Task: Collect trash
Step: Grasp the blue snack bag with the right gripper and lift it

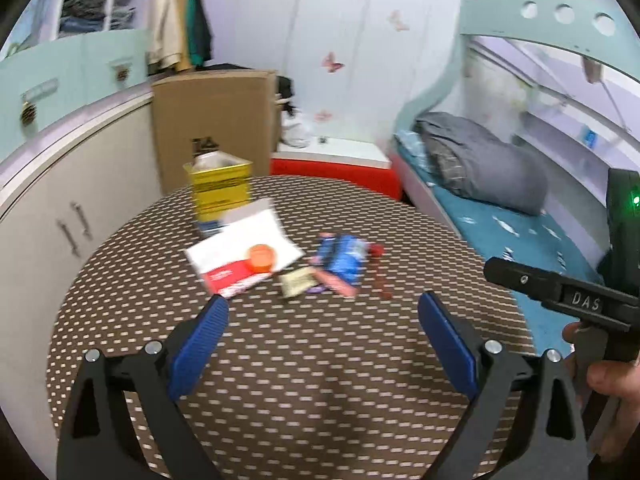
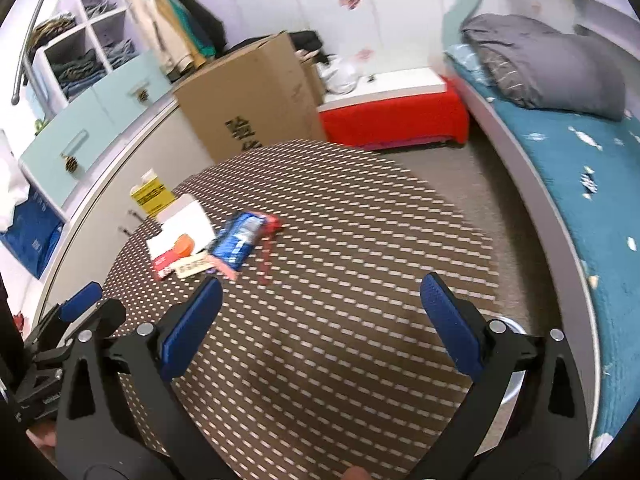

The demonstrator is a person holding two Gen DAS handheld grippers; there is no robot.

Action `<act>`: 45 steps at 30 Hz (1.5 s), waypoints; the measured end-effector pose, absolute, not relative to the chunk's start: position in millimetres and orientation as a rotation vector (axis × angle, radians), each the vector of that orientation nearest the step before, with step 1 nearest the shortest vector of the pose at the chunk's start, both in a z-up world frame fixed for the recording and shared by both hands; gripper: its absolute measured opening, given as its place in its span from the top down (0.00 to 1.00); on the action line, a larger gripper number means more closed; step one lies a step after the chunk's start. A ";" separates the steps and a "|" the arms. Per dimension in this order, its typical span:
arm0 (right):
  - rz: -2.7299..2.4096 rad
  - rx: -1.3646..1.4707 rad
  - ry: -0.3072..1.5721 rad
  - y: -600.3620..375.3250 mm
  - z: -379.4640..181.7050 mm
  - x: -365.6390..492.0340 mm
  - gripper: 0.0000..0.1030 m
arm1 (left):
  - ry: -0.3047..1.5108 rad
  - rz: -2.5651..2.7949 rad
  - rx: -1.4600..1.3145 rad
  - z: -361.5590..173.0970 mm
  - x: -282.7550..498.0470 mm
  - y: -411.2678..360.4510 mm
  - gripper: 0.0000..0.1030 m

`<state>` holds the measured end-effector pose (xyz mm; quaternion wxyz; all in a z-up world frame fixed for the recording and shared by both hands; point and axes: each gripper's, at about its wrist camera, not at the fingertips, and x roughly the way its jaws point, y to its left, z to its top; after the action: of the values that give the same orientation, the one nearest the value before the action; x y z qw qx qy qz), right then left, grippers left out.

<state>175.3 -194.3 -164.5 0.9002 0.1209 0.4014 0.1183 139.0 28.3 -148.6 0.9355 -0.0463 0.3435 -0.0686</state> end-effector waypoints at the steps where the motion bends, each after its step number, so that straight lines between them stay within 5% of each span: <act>1: 0.251 0.246 0.835 -186.9 -165.4 179.5 0.06 | 0.706 -0.121 -0.097 -151.2 140.7 36.5 0.09; 11: 0.341 0.182 0.896 -110.7 -185.0 235.6 0.09 | 0.727 -0.024 -0.123 -169.8 151.8 82.9 0.09; 19: 0.309 0.167 0.965 -75.0 -211.6 274.4 0.35 | 0.738 0.001 -0.125 -179.2 168.8 91.0 0.09; 22: 0.259 0.068 0.955 -65.0 -215.2 276.9 0.56 | 0.737 -0.005 -0.113 -179.5 175.7 88.2 0.09; 24: 0.269 0.033 0.949 -66.0 -215.1 272.8 0.60 | 0.734 -0.011 -0.104 -178.8 180.3 84.9 0.09; 37: 0.321 0.192 0.911 -141.4 -206.7 220.8 0.61 | 0.779 -0.062 -0.023 -198.3 236.1 60.4 0.10; 45: 0.336 0.238 0.885 -158.3 -193.4 200.3 0.61 | 0.828 -0.080 0.043 -210.9 261.4 49.9 0.43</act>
<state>200.3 -158.3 -193.4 0.8834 0.1143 0.4249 0.1613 261.4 49.9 -210.9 0.9145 0.0209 0.4022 -0.0388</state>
